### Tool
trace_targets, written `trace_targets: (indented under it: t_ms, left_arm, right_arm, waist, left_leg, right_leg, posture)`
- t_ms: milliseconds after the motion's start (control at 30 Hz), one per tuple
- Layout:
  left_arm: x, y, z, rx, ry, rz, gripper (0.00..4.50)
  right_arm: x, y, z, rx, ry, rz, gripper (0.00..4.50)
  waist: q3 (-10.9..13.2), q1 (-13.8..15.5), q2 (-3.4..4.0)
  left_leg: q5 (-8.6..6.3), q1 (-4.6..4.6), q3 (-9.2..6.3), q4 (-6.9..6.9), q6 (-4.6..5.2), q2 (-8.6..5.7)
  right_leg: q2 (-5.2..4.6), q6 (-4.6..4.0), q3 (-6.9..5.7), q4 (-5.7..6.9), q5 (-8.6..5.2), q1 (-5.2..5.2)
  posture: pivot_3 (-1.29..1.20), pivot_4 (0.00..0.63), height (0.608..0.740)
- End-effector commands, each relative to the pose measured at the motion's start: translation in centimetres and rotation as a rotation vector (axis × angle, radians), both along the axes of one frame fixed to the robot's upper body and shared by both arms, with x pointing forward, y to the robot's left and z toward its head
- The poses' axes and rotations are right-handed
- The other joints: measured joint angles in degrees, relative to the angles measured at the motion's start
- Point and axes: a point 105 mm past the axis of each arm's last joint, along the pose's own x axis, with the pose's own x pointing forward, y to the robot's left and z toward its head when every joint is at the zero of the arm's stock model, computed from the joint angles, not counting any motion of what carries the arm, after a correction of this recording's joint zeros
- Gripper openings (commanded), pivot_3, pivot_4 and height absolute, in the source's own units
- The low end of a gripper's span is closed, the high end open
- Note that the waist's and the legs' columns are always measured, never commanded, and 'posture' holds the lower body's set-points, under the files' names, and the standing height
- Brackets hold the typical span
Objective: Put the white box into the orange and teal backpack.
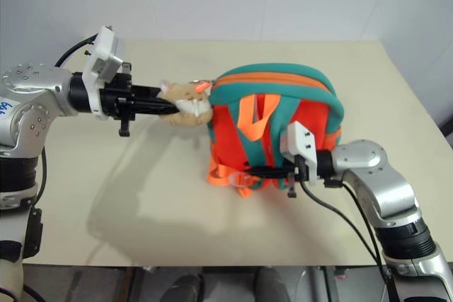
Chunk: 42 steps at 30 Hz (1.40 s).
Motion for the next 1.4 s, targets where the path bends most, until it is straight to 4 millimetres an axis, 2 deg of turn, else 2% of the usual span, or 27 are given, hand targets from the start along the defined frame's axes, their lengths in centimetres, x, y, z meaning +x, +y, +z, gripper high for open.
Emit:
trace_targets:
  t_ms: [33, 367, 667, 1067, 1233, 1400]
  left_arm:
    - [0.4, 1.1, 1.3, 0.018, -0.063, 0.041, 0.40]
    - [2.0, 2.6, -0.2, 0.151, -0.023, 0.029, 0.40]
    - [1.8, 1.9, -1.8, 0.221, 0.037, -0.065, 0.40]
    - [1.7, 2.5, -4.9, 0.365, 0.130, -0.106, 0.40]
    - [2.1, 3.0, -6.1, 0.440, 0.142, -0.111, 0.40]
    - [3.6, 3.6, -7.3, 0.544, 0.120, -0.064, 0.40]
  right_arm:
    - [-0.2, -0.2, 1.0, 0.029, -0.035, -0.010, 0.66]
    - [-0.3, 0.0, 1.2, 0.082, -0.019, -0.024, 0.66]
    - [-1.1, 0.6, 0.9, 0.099, -0.006, -0.005, 0.66]
    - [-1.3, 0.7, 0.7, 0.094, -0.006, 0.001, 0.66]
    - [-1.2, 0.8, 0.7, 0.092, -0.009, 0.005, 0.66]
    - [-1.1, 0.8, 0.7, 0.090, -0.012, 0.002, 0.66]
  waist:
    - [0.00, -0.02, 0.00]
    - [0.00, -0.04, 0.01]
    - [0.01, -0.08, 0.01]
    - [0.01, -0.09, 0.01]
    - [0.01, -0.08, 0.01]
    - [0.01, 0.02, 0.01]
  left_leg:
    - [0.00, 0.00, 0.00, 0.00, 0.00, 0.00]
    - [0.00, -0.01, 0.01, 0.01, 0.00, 0.00]
    - [0.00, -0.03, 0.02, 0.00, 0.01, 0.02]
    - [-0.04, -0.03, 0.03, 0.02, 0.07, 0.02]
    - [-0.04, -0.03, 0.03, 0.03, 0.07, 0.02]
    - [-0.04, -0.03, 0.02, 0.03, 0.07, 0.02]
  right_leg:
    - [0.00, 0.00, 0.00, 0.00, 0.00, 0.00]
    - [0.01, 0.00, -0.01, 0.01, 0.00, 0.00]
    - [0.02, 0.01, 0.00, 0.03, 0.00, -0.02]
    - [0.03, 0.01, 0.00, 0.05, 0.00, -0.02]
    - [0.03, 0.01, 0.00, 0.05, 0.00, -0.02]
    - [0.03, 0.01, -0.01, 0.05, 0.00, -0.02]
  posture:
    - [0.00, 0.150, 0.740]
    - [0.00, 0.150, 0.740]
    - [0.00, 0.150, 0.740]
    - [0.00, 0.150, 0.740]
    - [0.00, 0.150, 0.740]
    - [0.00, 0.150, 0.740]
